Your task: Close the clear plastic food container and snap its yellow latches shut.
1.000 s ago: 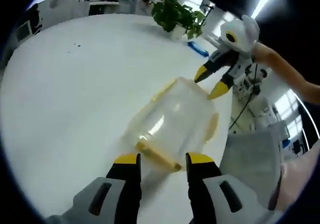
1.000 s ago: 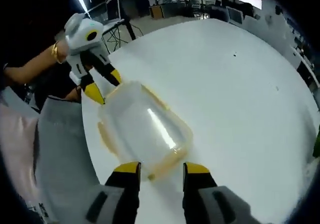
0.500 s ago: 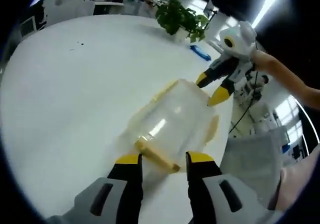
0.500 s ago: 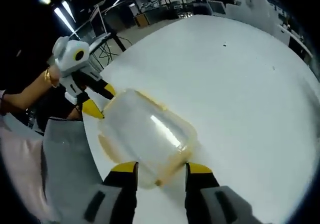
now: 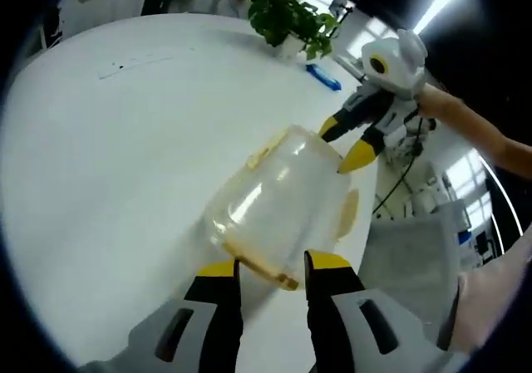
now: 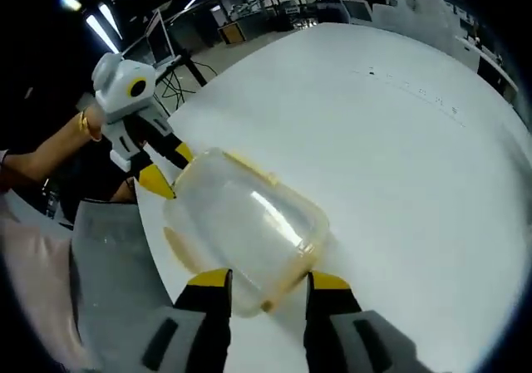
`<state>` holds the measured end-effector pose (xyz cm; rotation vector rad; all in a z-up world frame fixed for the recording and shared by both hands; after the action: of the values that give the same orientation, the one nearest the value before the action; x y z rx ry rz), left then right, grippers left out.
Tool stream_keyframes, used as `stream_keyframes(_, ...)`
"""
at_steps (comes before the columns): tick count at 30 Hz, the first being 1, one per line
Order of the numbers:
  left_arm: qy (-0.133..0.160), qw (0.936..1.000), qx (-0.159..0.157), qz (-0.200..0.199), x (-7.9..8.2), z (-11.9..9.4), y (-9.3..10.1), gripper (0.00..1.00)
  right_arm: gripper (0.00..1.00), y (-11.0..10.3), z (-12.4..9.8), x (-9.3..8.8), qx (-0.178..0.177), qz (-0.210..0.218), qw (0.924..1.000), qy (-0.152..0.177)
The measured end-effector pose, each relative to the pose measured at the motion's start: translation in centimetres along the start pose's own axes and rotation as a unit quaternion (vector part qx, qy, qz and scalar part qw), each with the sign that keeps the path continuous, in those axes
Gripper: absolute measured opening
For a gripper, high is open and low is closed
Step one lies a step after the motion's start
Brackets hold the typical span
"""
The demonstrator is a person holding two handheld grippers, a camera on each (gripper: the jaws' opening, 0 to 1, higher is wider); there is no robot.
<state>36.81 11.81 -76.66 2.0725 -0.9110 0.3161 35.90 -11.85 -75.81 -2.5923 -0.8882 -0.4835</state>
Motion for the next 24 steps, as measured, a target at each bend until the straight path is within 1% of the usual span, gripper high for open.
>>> stream_keyframes(1,0.000,1.0000,-0.001,0.000,-0.1,0.0,0.1,0.26,0.31,0.0,0.1,0.0,0.005,0.018,0.9998,0.002)
stream_keyframes(2,0.000,1.0000,-0.001,0.000,-0.1,0.0,0.1,0.26,0.31,0.0,0.3,-0.1,0.015,0.055,0.9983,0.004)
stream_keyframes(3,0.002,1.0000,-0.002,0.002,0.1,0.1,0.2,0.26,0.30,-0.2,0.6,0.0,0.045,0.051,0.9975,0.019)
stream_keyframes(4,-0.002,1.0000,-0.002,0.003,0.1,-0.1,0.2,0.26,0.30,0.2,0.9,-0.6,0.031,0.072,0.9968,0.015)
stream_keyframes(5,-0.003,1.0000,-0.001,0.002,0.1,-0.1,0.2,0.26,0.30,0.4,1.0,-0.9,0.023,0.026,0.9993,0.012)
stream_keyframes(6,-0.004,1.0000,0.001,0.000,0.2,-0.2,0.2,0.26,0.30,-0.1,0.7,-0.7,0.023,0.049,0.9984,0.014)
stream_keyframes(7,-0.008,0.9999,0.005,0.002,0.2,-0.1,0.3,0.26,0.30,0.1,0.8,-0.7,0.021,0.053,0.9983,0.014)
stream_keyframes(10,-0.019,0.9998,0.006,0.004,0.3,-0.2,0.2,0.26,0.31,0.0,0.6,-0.3,0.018,0.052,0.9984,0.009)
stream_keyframes(13,-0.021,0.9998,0.007,0.002,0.1,-0.3,0.2,0.27,0.33,-0.2,0.6,-0.3,0.012,0.053,0.9985,0.005)
stream_keyframes(16,-0.021,0.9998,0.007,0.002,0.0,-0.6,0.0,0.27,0.33,-0.4,0.5,-0.3,0.008,0.063,0.9979,0.007)
stream_keyframes(18,-0.028,0.9996,0.008,0.004,-0.1,-0.6,0.1,0.27,0.33,-0.8,0.6,-0.4,0.006,0.071,0.9974,0.010)
stream_keyframes(21,-0.044,0.9987,0.014,0.021,-0.2,-1.0,0.0,0.28,0.33,-1.4,0.8,-0.3,0.004,0.078,0.9969,0.010)
stream_keyframes(24,-0.042,0.9989,0.013,0.018,-0.3,-1.1,-0.2,0.29,0.34,-1.5,0.7,-0.2,0.000,0.083,0.9965,0.007)
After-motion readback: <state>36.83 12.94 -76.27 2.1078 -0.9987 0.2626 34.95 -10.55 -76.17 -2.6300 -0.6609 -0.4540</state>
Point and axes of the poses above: the point that each gripper's makers call its tool centre point, and the gripper's own axes: z roughly forward along the fingers, y roughly to its right, x roughly out of its top, the point moved 8 cm from there along -z, roughly backward along the fingers, and after that the axes turned 9 degrees about -x, right-handed, at the moved point
